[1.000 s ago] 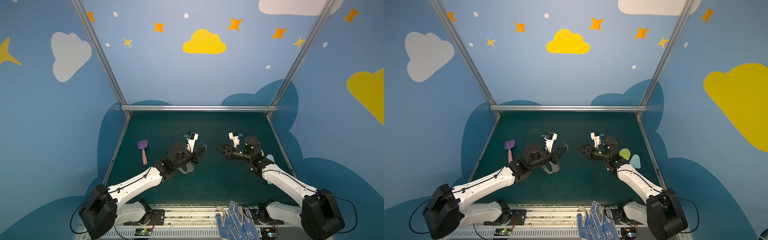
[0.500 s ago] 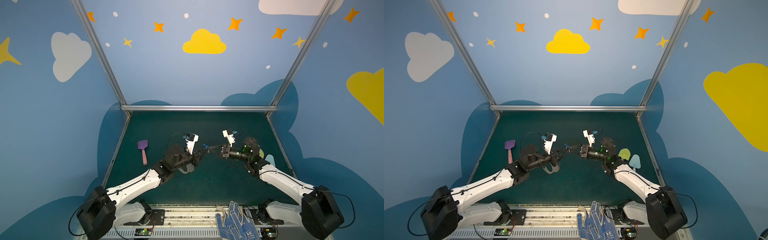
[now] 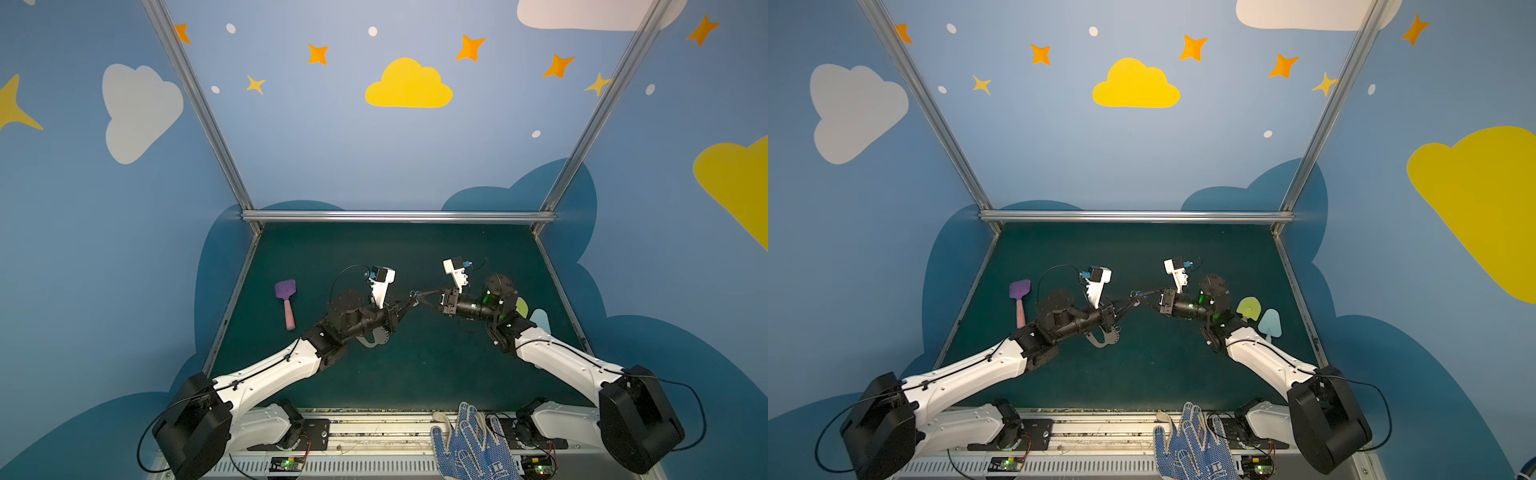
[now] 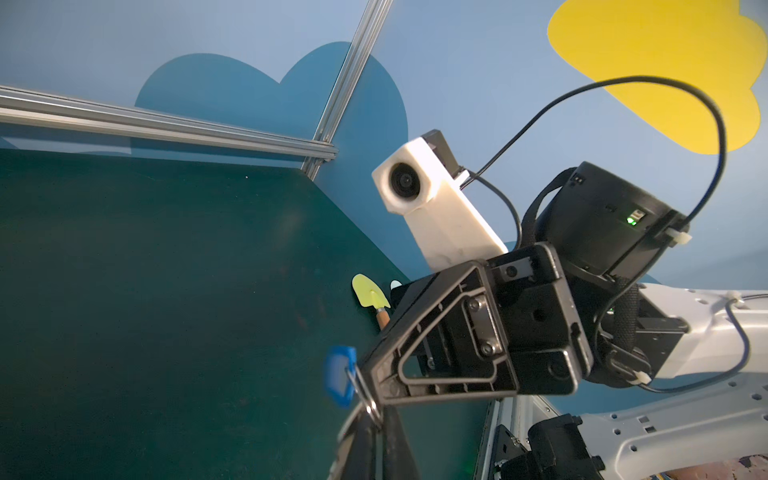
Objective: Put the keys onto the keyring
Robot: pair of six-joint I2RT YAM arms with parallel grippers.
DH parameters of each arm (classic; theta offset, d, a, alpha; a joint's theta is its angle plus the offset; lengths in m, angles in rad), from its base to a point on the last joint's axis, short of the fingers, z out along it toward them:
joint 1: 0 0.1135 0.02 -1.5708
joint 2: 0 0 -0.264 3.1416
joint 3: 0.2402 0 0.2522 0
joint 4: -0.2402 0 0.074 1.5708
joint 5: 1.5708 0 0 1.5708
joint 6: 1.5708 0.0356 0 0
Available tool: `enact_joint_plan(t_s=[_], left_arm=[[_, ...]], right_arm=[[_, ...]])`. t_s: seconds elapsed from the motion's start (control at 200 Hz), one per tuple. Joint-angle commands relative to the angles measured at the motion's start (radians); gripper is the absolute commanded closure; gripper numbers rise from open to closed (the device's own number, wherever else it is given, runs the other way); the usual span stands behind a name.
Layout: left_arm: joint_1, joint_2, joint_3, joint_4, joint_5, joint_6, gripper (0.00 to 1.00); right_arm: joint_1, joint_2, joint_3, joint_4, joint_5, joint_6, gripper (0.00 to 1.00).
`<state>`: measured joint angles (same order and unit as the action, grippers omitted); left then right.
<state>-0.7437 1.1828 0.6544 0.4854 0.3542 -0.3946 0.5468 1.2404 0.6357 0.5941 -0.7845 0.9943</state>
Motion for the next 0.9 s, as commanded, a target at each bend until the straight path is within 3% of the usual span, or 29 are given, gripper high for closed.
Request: enact_joint_plan(t_s=[0.0, 0.26, 0.406, 0.536, 0.596, 0.636, 0.761, 0.791, 0.891], left_arm=[[0.000, -0.004, -0.002, 0.003, 0.021, -0.008, 0.92], [0.000, -0.001, -0.001, 0.000, 0.023, -0.012, 0.90], [0.001, -0.008, -0.005, 0.011, 0.027, -0.007, 0.96], [0.000, -0.013, -0.007, 0.012, 0.018, -0.002, 0.96], [0.000, -0.017, -0.011, 0.000, -0.004, 0.002, 0.96], [0.001, -0.017, -0.011, -0.021, -0.029, -0.001, 0.96], [0.003, -0.011, 0.018, -0.156, -0.116, -0.022, 0.74], [0.002, -0.003, 0.036, -0.216, -0.134, -0.033, 0.65], [0.003, 0.042, 0.098, -0.415, -0.165, -0.033, 0.52]], right_arm=[[0.013, -0.045, 0.033, 0.013, -0.013, -0.039, 0.99], [0.013, -0.095, 0.033, -0.069, 0.018, -0.096, 1.00], [0.013, -0.104, 0.066, -0.100, 0.019, -0.114, 1.00], [0.010, -0.109, 0.067, -0.134, 0.035, -0.126, 1.00], [0.008, -0.114, 0.064, -0.146, 0.044, -0.135, 0.97], [0.004, -0.120, 0.064, -0.184, 0.060, -0.147, 0.90], [-0.018, -0.156, 0.061, -0.375, 0.162, -0.201, 0.72], [-0.022, -0.162, 0.060, -0.420, 0.188, -0.214, 0.71], [-0.031, -0.179, 0.064, -0.583, 0.252, -0.268, 0.68]])
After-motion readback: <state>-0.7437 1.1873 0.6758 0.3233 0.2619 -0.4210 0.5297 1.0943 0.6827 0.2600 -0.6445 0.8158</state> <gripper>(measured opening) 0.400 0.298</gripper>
